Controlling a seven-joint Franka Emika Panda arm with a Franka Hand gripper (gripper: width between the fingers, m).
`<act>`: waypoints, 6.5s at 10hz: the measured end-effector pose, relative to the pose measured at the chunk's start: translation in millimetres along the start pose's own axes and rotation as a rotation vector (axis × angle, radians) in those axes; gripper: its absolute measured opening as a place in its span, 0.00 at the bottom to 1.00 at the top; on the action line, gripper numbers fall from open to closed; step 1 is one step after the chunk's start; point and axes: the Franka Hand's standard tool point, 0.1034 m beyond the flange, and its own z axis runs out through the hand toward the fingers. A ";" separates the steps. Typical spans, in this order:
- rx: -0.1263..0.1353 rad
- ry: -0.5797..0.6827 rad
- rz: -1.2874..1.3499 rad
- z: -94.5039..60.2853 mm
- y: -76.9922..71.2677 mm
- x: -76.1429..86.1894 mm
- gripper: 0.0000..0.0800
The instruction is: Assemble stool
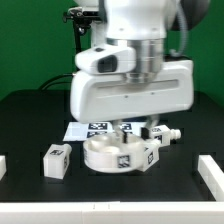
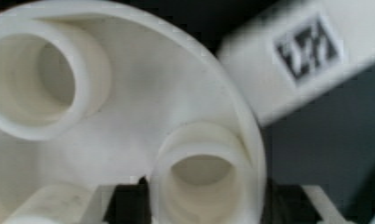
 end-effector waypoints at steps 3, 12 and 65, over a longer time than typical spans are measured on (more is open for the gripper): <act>-0.012 0.033 0.089 0.2 -28.0 54.5 0.38; -0.029 0.018 0.012 37.1 -66.4 69.5 0.38; 0.473 -0.941 1.105 46.0 -20.9 -55.7 0.81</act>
Offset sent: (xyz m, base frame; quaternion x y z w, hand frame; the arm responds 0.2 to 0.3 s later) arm 0.0000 0.0000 0.0000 0.0000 0.0000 0.0000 1.0000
